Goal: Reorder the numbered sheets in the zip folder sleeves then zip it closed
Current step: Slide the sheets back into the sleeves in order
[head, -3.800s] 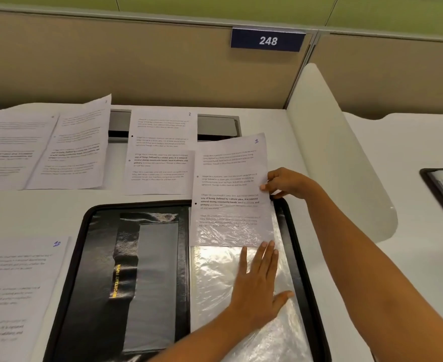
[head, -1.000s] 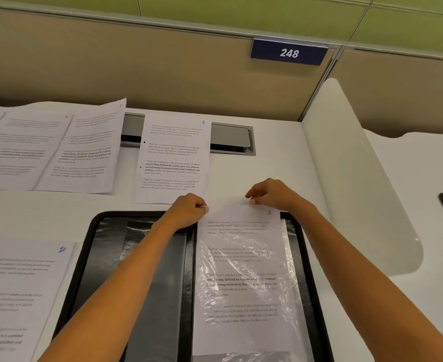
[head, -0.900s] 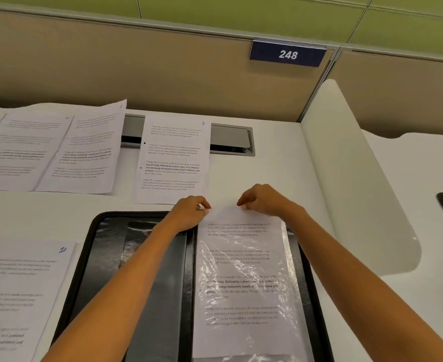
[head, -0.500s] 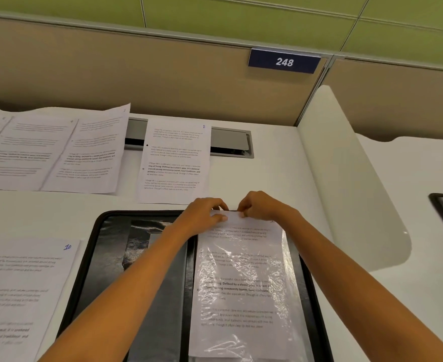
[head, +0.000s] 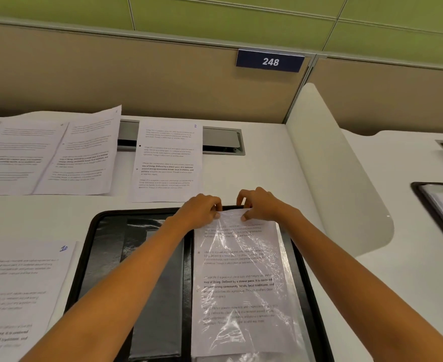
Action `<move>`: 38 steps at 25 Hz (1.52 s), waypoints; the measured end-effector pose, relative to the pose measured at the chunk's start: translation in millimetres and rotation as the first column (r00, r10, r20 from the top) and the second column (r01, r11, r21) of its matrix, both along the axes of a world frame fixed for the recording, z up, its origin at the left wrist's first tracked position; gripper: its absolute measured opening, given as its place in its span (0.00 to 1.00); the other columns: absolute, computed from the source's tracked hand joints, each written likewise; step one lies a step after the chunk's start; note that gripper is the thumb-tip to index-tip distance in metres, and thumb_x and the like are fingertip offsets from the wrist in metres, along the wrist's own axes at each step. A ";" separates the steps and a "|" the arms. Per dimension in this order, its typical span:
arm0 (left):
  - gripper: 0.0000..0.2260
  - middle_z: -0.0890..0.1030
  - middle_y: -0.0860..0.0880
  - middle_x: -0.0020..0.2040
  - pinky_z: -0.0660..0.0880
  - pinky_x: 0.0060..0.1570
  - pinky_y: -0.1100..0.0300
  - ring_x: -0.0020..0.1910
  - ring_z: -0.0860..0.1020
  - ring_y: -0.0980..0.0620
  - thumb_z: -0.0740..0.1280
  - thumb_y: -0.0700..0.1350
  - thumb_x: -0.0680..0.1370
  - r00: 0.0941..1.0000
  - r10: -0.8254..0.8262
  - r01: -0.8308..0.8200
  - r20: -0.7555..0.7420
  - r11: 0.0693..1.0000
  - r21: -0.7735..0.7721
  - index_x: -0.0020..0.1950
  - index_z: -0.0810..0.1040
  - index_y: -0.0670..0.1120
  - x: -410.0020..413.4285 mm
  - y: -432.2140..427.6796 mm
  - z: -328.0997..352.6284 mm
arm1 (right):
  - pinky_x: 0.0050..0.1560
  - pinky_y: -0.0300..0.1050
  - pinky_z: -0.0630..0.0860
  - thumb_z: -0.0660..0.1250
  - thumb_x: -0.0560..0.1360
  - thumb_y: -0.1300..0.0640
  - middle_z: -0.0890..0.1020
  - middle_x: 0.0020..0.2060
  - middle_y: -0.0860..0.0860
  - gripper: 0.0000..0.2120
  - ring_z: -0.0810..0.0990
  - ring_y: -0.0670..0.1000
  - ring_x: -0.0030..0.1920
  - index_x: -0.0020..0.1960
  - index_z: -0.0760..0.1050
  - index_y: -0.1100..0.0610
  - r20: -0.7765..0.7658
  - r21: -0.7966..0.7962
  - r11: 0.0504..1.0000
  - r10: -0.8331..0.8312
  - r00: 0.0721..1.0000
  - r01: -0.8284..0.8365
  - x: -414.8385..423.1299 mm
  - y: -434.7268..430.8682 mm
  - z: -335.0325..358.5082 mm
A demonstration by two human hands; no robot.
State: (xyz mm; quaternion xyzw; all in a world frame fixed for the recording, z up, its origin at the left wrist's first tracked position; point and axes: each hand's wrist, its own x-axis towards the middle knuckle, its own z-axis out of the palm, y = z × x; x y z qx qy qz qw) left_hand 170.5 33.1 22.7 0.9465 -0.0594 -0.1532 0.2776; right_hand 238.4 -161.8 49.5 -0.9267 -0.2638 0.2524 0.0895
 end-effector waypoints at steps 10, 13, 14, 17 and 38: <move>0.12 0.80 0.53 0.44 0.67 0.56 0.53 0.45 0.77 0.52 0.64 0.57 0.78 1.000 -0.022 0.021 0.000 0.999 0.042 0.51 0.78 0.49 -3.0 -4.9 -4.9 | 0.55 0.48 0.75 0.68 0.73 0.63 0.81 0.47 0.49 0.09 0.78 0.52 0.50 0.52 0.77 0.54 -0.018 0.059 0.994 -0.091 0.996 0.091 2.6 -28.9 -8.6; 0.09 0.80 0.54 0.47 0.70 0.58 0.51 0.46 0.77 0.54 0.68 0.55 0.76 1.000 -0.021 0.021 0.008 1.000 0.021 0.48 0.79 0.50 -0.3 -6.5 -8.3 | 0.54 0.47 0.76 0.68 0.72 0.64 0.81 0.47 0.50 0.11 0.78 0.51 0.49 0.53 0.77 0.53 -0.034 0.056 0.995 -0.084 0.996 0.086 2.4 -34.0 -9.2; 0.08 0.80 0.54 0.47 0.70 0.58 0.51 0.46 0.77 0.53 0.67 0.53 0.77 1.000 -0.021 0.021 0.010 1.000 0.015 0.49 0.79 0.50 -0.1 -6.9 -8.5 | 0.53 0.46 0.75 0.68 0.72 0.65 0.81 0.46 0.49 0.12 0.78 0.50 0.48 0.53 0.77 0.53 -0.032 0.053 0.995 -0.078 0.996 0.079 2.4 -35.6 -10.2; 0.08 0.78 0.54 0.44 0.69 0.60 0.50 0.46 0.76 0.52 0.62 0.49 0.79 1.000 -0.028 0.028 0.006 0.999 0.035 0.53 0.78 0.48 -1.9 -9.6 -7.6 | 0.53 0.46 0.76 0.70 0.72 0.64 0.79 0.44 0.47 0.12 0.77 0.49 0.47 0.54 0.78 0.54 -0.030 0.054 0.996 -0.071 0.997 0.072 1.3 -38.8 -12.3; 0.09 0.81 0.54 0.44 0.73 0.56 0.53 0.47 0.79 0.53 0.66 0.52 0.76 0.998 0.022 -0.024 -0.062 0.999 -0.030 0.52 0.78 0.49 1.4 -19.0 -4.1 | 0.49 0.52 0.79 0.65 0.73 0.67 0.85 0.41 0.51 0.11 0.82 0.52 0.44 0.44 0.81 0.52 0.085 0.206 0.975 -0.103 0.991 0.084 1.1 -51.7 -20.9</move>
